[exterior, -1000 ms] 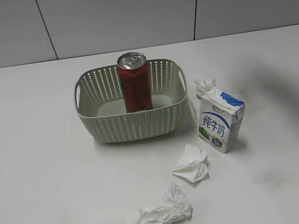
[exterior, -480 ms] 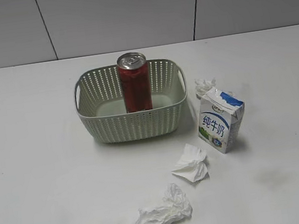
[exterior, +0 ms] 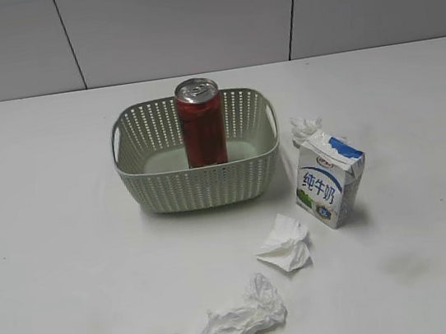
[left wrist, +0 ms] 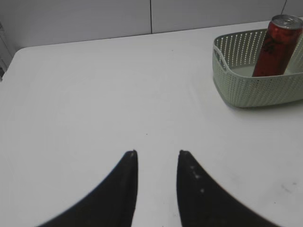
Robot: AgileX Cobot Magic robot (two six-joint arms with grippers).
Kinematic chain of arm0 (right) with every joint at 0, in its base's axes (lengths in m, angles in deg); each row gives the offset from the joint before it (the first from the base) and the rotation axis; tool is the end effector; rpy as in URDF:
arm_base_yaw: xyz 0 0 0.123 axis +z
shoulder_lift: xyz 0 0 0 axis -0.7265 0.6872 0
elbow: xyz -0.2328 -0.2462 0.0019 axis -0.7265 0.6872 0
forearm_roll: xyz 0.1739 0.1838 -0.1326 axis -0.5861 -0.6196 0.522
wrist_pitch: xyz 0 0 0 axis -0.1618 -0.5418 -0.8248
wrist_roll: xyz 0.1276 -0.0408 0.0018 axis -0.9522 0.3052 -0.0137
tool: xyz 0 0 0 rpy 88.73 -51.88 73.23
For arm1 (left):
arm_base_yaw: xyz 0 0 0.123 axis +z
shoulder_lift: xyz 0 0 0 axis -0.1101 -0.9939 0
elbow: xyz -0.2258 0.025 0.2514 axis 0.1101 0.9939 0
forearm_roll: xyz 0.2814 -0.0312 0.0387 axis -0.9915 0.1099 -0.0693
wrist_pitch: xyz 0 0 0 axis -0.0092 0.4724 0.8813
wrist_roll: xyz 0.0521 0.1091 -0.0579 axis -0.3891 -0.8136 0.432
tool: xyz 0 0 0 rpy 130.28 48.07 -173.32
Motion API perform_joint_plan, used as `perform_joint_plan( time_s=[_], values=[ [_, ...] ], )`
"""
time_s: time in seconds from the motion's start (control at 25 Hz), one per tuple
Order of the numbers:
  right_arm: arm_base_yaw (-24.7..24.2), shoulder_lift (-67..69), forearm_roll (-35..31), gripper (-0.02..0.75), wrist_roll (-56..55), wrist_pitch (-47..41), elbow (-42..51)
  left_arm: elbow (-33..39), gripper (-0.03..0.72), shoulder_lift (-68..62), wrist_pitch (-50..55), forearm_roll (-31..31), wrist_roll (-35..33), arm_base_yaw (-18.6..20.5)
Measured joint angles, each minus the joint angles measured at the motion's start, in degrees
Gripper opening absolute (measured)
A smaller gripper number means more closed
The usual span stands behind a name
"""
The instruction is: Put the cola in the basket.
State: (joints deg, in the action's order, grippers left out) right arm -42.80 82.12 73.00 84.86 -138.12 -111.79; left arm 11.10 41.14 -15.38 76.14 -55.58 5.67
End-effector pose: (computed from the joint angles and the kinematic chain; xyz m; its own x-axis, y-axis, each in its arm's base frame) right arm 0.2832 0.0236 0.3422 -0.9464 -0.0235 -0.3220 -0.0409 0.9980 0.0472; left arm 0.0083 -0.0281 0.2839 -0.3940 0.0884 -0.9148 0.2360 0.9717 -0.0077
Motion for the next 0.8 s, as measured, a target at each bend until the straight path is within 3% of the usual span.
perform_joint_plan(
  time_s=[0.4, 0.8],
  values=[
    [0.0, -21.93, -0.72, 0.571, 0.14, 5.19, 25.47, 0.0, 0.229, 0.0, 0.0, 0.0, 0.0, 0.0],
    [0.0, -46.26, -0.72, 0.534, 4.59, 10.41, 39.09, 0.0, 0.229, 0.0, 0.0, 0.0, 0.0, 0.0]
  ],
)
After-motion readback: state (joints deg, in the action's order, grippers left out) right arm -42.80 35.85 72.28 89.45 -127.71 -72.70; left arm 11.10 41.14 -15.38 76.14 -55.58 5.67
